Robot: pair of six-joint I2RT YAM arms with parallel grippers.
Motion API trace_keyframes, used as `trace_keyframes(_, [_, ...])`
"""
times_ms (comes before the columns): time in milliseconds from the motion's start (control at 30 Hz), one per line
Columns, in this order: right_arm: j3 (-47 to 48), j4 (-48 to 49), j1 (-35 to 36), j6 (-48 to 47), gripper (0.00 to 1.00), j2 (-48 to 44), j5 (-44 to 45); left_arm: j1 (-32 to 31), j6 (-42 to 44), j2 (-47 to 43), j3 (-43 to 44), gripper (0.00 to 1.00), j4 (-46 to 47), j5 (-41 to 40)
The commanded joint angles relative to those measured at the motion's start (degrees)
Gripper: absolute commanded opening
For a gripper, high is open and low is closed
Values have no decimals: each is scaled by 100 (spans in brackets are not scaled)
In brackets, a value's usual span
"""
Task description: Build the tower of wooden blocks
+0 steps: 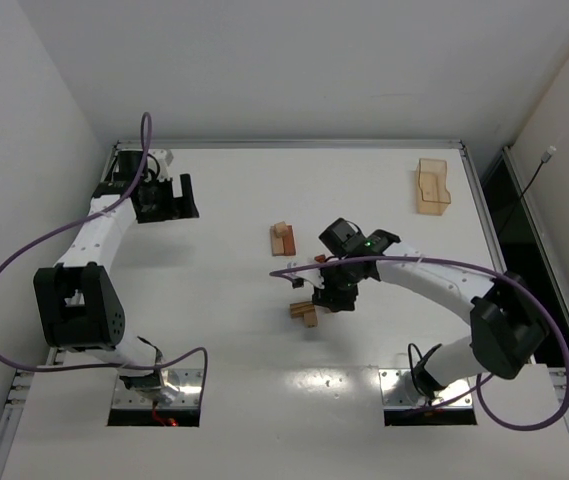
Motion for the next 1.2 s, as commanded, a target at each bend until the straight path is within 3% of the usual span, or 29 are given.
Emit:
trace_keyframes(0, [-51,281,16,-487,49,56,5,87,49,-100,28,100,114,116])
trace_keyframes(767, [-104,694,280,-566,43,1277,357,87,49,172,186,100,61,-95])
trace_keyframes(833, [-174,764,332,-566,39,1278,488,87,49,173,186,100,61,-95])
trace_keyframes(867, [-174,817,332,-496,30,1339,489,87,49,173,186,100,61,-95])
trace_keyframes(900, [-174,818,332,-496,30,1339,541,87,49,173,186,100,61,-95])
trace_keyframes(933, [-174,818,332,-443,11,1339,542,87,49,173,186,100,61,-147])
trace_keyframes(967, [-174,870,332,-391,1,1339,602,87,49,173,186,100,61,-147])
trace_keyframes(1167, [350,738,271,318,0,892,603,87,49,173,186,100,61,-147])
